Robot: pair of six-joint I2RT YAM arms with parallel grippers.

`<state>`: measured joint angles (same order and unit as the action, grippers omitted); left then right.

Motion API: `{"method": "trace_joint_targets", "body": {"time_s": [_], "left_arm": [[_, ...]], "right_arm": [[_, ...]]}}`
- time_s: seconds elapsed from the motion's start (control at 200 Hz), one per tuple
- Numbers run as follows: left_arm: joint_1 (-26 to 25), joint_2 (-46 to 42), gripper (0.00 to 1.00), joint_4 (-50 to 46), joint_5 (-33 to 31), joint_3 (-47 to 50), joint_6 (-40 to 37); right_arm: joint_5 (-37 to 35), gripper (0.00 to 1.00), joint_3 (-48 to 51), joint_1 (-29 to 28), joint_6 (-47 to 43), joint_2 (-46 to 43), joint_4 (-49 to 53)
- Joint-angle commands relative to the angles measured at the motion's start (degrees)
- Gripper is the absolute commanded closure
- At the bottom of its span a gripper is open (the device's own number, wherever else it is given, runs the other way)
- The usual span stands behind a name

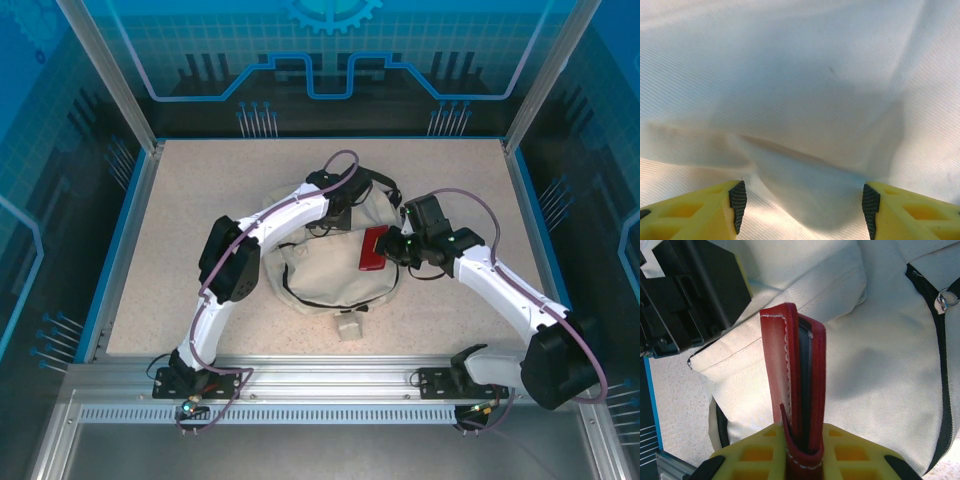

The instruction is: Pack books, pencil case, and school supplies into a backpack

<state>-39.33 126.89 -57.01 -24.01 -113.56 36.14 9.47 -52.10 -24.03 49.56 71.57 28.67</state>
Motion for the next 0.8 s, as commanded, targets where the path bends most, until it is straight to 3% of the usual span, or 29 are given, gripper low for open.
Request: {"method": "trace_joint_targets", "body": {"time_s": [0.0,0.165,0.255,0.515,0.665,0.795], "left_arm": [[0.6,1.4,0.33,0.4,-3.5,-2.4,1.5],[0.6,3.6,0.32,0.4,0.8,-2.7,2.7],[0.6,4.2,0.39,0.2,2.7,-2.7,2.9],[0.6,1.1,0.79,-0.5,3.0,-2.3,2.0],[1.1,-4.1,0.91,1.1,4.4,-1.7,1.1],[2.3,-9.0,1.0,4.1,7.7,1.1,1.1]], "right_arm": [[-0.5,0.83,0.2,-0.7,0.5,-0.6,-0.5],[-0.5,0.84,0.0,-0.8,0.5,-0.1,-0.3],[-0.6,0.84,0.0,-0.9,0.5,0.0,-0.4],[-0.9,0.84,-0.2,-1.2,0.7,0.1,-0.4],[-0.2,0.84,0.2,-1.6,1.6,0.0,-1.7],[6.6,0.85,0.6,-1.9,1.9,0.9,-5.9]]}}
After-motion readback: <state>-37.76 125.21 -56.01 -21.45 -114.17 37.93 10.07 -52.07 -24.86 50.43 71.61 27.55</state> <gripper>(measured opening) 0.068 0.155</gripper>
